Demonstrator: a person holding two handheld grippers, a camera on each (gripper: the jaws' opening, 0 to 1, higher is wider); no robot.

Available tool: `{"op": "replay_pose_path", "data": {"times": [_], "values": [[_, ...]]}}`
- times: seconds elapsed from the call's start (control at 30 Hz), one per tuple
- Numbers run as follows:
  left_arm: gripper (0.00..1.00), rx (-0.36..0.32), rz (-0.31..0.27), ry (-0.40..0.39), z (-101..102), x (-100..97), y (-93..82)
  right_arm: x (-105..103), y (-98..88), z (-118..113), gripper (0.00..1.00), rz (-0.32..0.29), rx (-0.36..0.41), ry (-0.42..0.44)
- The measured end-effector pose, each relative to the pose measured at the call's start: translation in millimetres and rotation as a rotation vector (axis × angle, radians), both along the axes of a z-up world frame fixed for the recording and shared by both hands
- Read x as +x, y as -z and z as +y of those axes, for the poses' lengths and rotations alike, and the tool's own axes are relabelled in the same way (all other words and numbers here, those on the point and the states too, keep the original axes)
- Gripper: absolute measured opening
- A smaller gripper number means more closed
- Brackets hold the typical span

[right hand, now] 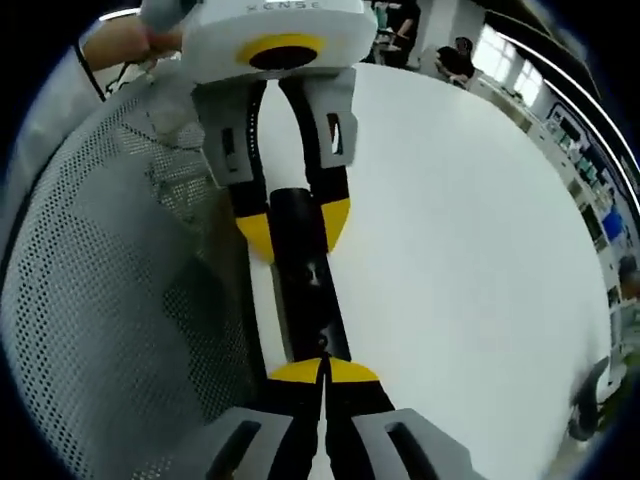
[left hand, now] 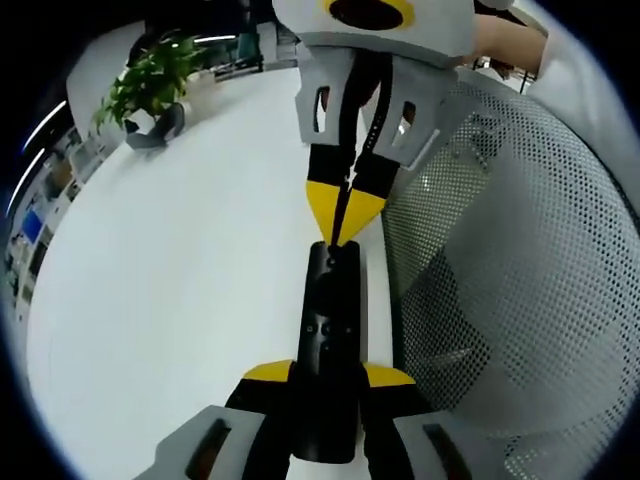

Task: Press the specified remote control buttons in sequence, fully releasing each button before pressing the next.

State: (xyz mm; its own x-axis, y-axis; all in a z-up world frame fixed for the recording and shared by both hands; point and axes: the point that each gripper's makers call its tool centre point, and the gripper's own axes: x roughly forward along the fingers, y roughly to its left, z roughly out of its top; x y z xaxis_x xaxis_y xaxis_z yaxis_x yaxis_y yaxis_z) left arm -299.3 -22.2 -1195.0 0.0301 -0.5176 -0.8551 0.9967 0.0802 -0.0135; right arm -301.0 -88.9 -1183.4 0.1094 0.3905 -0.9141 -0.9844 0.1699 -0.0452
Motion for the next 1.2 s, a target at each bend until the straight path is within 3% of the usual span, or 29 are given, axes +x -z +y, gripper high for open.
{"op": "replay_pose_path", "data": {"times": [0.23, 0.47, 0.63, 0.8, 0.9, 1.07, 1.2], "values": [[0.24, -0.004, 0.003, -0.002, -1, 0.6, 0.0, 1, 0.4, 1, 0.00, 0.020, 0.011, -0.007], [0.24, -0.012, -0.007, 0.006, -1, 0.3, 0.2, 1, 1.9, 3, 0.00, -0.057, 0.010, -0.083], [0.24, 0.013, -0.015, 0.022, -2, 0.2, 0.4, 2, 2.3, 5, 0.00, -0.103, -0.005, -0.059], [0.24, 0.012, -0.012, 0.023, -1, -0.2, -0.1, 5, 1.2, 4, 0.00, -0.051, 0.053, 0.064], [0.24, -0.001, -0.009, 0.009, 0, -0.2, -0.4, 4, -0.2, 3, 0.00, -0.032, 0.077, 0.095], [0.24, -0.017, -0.007, -0.008, 0, -0.5, -1.1, -3, -2.1, 11, 0.00, -0.008, 0.105, 0.080], [0.24, -0.029, -0.006, -0.009, 0, -0.4, -1.7, 0, -3.2, 16, 0.00, -0.028, 0.109, 0.067]]}}
